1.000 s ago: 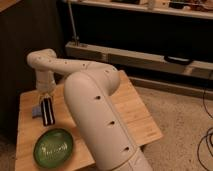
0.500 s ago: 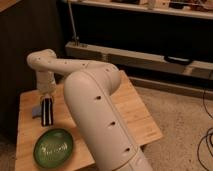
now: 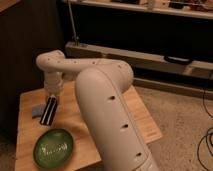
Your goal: Place the eraser on the white sponge
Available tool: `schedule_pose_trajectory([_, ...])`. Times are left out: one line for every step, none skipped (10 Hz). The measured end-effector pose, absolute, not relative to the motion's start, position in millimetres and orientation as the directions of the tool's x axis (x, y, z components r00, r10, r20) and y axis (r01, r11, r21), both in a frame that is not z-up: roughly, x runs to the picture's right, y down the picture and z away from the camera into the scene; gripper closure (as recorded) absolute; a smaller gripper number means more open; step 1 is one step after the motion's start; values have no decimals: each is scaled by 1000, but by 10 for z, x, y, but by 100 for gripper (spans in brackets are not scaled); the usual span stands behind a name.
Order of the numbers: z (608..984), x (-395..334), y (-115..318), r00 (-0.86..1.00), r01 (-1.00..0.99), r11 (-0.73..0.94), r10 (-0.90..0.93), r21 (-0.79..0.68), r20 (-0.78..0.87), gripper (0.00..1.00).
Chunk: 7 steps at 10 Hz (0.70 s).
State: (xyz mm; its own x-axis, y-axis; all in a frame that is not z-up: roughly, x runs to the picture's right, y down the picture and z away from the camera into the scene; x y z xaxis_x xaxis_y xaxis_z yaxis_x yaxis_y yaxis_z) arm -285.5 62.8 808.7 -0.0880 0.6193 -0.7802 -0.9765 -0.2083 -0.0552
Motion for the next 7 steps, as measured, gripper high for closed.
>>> schedule_pose_trajectory([8089, -2839, 630, -137, -970, -241, 608, -17, -782, 91])
schedule_pose_trajectory([8089, -2810, 622, -231, -953, -296, 584, 61, -778, 91])
schedule_pose_trajectory([8120, -2760, 602, -300, -935, -335, 566, 119, -768, 91])
schedule_pose_trajectory([8130, -2727, 589, -348, -918, -364, 549, 158, -760, 91])
schedule_pose_trajectory([8128, -2739, 597, -371, -909, -377, 540, 177, -756, 91])
schedule_pose_trajectory([8122, -2763, 596, -363, -912, -373, 544, 170, -757, 91])
schedule_pose_trajectory([8079, -2838, 639, -215, -956, -288, 586, 48, -781, 91])
